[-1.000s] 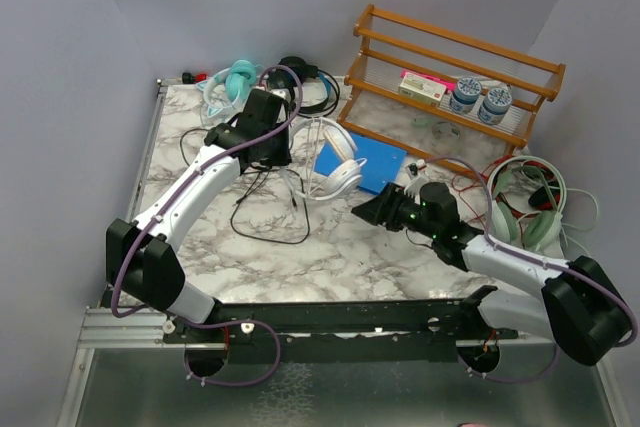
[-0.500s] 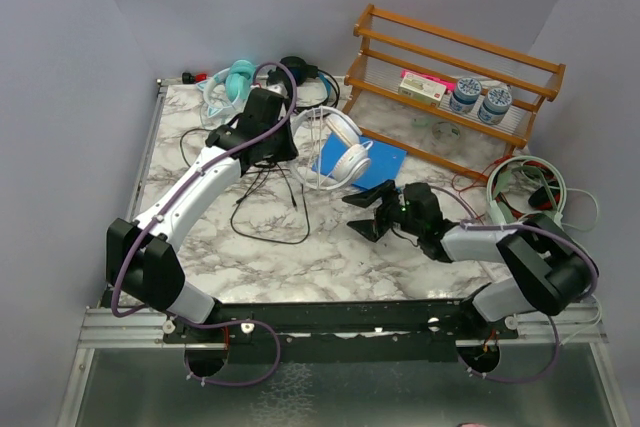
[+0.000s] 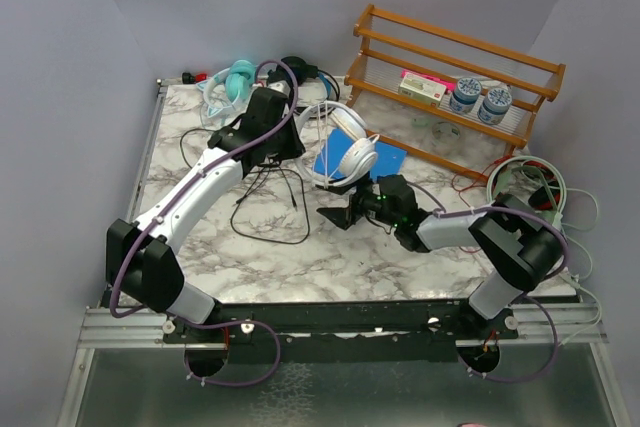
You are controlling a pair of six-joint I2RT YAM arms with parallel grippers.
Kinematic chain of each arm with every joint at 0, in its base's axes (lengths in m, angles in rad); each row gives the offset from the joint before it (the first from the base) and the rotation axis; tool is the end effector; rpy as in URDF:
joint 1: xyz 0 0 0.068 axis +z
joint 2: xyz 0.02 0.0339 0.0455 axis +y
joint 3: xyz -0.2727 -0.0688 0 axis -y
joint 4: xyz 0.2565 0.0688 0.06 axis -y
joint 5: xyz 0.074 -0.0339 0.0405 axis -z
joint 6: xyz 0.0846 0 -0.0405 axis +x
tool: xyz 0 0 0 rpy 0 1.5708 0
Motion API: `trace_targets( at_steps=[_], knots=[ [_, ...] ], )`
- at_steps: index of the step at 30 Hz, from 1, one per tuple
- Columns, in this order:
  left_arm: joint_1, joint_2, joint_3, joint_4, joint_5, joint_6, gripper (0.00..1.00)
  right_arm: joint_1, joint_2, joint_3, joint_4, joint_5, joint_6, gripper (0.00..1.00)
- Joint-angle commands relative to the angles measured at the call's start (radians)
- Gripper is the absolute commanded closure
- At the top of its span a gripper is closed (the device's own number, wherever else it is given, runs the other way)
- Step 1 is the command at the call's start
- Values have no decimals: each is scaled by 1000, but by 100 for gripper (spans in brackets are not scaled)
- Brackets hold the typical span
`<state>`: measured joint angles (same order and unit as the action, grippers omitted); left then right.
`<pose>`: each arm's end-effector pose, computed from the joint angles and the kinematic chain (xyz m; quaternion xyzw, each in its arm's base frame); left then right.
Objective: Wrap the headphones
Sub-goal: Wrap the headphones cable around the headphones.
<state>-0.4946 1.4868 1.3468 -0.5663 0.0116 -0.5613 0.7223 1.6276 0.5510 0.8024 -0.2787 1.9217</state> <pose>0.3341 -0.1813 0.3059 -0.0278 0.9076 -0.2156 0.3592 0.2543 0.2551 0.1463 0.3763 0.6990 0.6068 0.0399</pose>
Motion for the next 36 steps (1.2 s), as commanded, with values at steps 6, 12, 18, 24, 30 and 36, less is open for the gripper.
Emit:
trace_targets(
  at_steps=[6, 12, 18, 24, 30, 36],
  knots=[
    [-2, -57, 28, 62, 19, -31, 100, 28, 76, 53, 78, 41, 60, 41],
    [-3, -62, 25, 62, 8, -31, 100, 53, 100, 74, 76, 50, 66, 41],
    [-3, -63, 26, 69, 10, -37, 100, 64, 125, 73, 101, 56, 83, 42],
    [-3, -67, 32, 68, 13, -40, 100, 66, 135, 70, 100, 72, 88, 52],
    [-3, -74, 30, 68, 14, -43, 100, 65, 173, 83, 146, 87, 108, 42],
    [-3, -81, 26, 69, 23, -47, 100, 66, 177, 53, 206, 156, 143, 42]
  ],
)
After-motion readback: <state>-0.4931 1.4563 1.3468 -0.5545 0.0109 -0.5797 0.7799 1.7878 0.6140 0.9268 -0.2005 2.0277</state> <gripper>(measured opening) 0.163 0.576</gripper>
